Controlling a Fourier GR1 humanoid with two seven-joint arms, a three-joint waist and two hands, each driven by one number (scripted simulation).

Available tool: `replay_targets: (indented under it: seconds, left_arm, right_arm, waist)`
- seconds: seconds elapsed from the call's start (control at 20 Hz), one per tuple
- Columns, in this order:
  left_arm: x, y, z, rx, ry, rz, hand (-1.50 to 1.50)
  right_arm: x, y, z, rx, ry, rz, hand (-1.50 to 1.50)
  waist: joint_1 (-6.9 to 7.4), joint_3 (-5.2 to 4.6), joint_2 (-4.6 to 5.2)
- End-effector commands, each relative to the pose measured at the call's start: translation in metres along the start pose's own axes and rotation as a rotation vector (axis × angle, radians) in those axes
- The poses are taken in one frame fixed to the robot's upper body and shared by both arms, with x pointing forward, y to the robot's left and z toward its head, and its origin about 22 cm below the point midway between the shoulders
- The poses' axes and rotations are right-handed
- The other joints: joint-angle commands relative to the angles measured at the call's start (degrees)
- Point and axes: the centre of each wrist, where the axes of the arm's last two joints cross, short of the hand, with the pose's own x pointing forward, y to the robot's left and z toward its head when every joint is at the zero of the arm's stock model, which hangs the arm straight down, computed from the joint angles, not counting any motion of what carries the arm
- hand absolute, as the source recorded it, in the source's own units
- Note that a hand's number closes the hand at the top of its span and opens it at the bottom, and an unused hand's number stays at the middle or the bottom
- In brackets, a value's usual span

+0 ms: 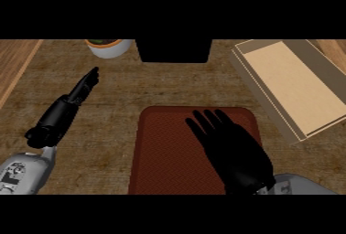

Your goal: Pick the bell pepper from the tray and place it in the cardboard box

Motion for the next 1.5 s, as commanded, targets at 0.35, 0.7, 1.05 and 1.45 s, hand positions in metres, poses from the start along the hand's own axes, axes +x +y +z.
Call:
replay_targets:
  seconds: [0.35,0.7,1.05,1.45]
  left_arm:
    - [-0.006,0.008,0.006,0.018,0.002,-0.010,0.00]
    - [-0.007,-0.008,0.009,0.016,-0.006,-0.006,0.00]
    - [0.010,0.012,-0.017,0.024,-0.004,-0.001,0.00]
    - [-0.009,-0.001,0.001,0.019,0.016,0.001,0.00]
  right_arm:
    - [0.021,0.032,-0.017,0.101,0.113,0.038,-1.50]
    - [0.037,0.044,-0.039,0.040,0.153,0.061,-1.50]
    - [0.029,0.057,-0.052,0.064,0.186,0.128,-1.50]
    - [0.016,0.067,-0.073,0.094,0.184,0.105,-1.50]
  waist:
    - [-0.68,0.10,0.01]
    - [-0.48,0.10,0.04]
    - [-0.86,0.10,0.09]
    - [-0.62,0.10,0.06]
